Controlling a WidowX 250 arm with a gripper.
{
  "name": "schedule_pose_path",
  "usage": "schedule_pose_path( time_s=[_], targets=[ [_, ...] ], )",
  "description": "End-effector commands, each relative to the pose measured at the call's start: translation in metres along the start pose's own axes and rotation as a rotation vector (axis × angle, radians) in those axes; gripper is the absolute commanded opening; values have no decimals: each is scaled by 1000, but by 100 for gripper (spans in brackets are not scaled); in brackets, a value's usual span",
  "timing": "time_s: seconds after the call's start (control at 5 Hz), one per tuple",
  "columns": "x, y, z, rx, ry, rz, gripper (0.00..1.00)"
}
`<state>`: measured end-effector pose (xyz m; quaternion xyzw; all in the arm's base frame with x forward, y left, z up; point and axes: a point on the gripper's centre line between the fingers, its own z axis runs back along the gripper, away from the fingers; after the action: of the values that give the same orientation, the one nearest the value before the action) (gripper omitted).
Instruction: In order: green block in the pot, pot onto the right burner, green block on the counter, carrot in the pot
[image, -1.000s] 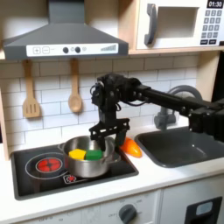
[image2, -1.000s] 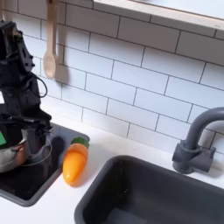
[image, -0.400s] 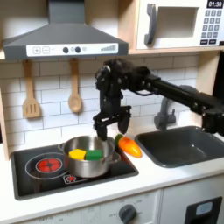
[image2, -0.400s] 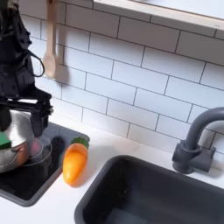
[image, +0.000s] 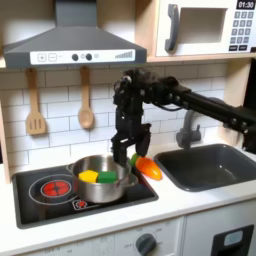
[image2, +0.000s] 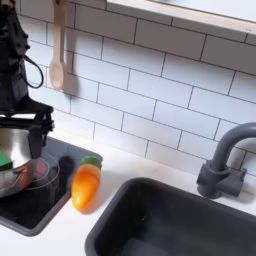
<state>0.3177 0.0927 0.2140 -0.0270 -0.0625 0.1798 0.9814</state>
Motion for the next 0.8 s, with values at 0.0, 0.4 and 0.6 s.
schedule_pose_path(
  time_s=[0.0, 0.4, 0.6],
  targets=[
    [7, 20, -13, 48, -36, 126, 100],
    [21, 15, -16, 69, -53, 182, 100],
    [25, 18, -17, 81, -58, 239, 100]
  ],
)
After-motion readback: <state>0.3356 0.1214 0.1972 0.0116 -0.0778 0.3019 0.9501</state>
